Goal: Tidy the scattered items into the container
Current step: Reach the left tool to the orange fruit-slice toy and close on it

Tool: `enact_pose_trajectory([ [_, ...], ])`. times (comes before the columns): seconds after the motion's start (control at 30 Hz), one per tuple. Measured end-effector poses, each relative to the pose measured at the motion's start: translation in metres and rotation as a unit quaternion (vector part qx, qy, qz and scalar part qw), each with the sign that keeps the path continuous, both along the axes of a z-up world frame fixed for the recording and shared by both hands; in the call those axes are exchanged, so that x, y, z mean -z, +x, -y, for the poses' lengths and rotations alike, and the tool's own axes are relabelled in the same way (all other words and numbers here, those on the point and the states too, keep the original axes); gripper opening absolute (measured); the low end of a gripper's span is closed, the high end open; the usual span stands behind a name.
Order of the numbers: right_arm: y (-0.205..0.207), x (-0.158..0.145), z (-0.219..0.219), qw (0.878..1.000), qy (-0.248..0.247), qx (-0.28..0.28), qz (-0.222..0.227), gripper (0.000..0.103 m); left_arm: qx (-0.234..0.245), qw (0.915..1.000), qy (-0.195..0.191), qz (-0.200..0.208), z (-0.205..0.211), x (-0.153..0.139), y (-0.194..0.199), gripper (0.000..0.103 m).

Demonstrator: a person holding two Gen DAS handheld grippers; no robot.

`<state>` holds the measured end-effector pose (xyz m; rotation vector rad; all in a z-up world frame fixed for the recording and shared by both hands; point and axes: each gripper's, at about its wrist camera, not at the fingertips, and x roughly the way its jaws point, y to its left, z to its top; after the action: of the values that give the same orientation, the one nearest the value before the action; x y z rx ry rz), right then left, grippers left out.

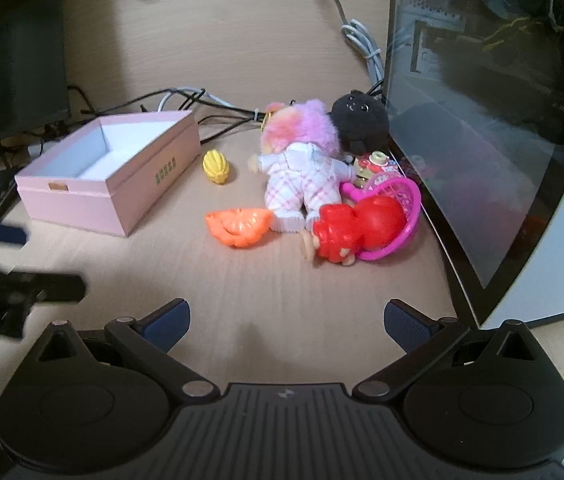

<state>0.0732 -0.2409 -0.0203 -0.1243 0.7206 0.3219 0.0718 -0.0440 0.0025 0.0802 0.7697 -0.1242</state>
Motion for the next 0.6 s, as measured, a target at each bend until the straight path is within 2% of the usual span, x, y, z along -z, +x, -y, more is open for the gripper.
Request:
enact_pose_trajectory([
  [0.13,0.002,0.012,0.019,1.000,-0.002,-0.003,-0.027,0.103,0.029,0.9995,0.004,0.009,0.032,-0.001,0.036,0.103],
  [0.3,0.004,0.022,0.031,0.999,0.000,-0.007,-0.039,0.103,0.051,0.9986,0.017,-0.003,0.062,0.007,0.075,0.103],
  [0.43,0.006,0.027,0.033,0.999,-0.007,-0.014,-0.047,0.103,0.068,0.9971,0.032,-0.002,0.077,0.016,0.087,0.103],
  [0.6,0.009,0.031,0.036,0.998,-0.015,-0.018,-0.059,0.103,0.062,0.9970,0.046,-0.003,0.086,0.025,0.100,0.103],
])
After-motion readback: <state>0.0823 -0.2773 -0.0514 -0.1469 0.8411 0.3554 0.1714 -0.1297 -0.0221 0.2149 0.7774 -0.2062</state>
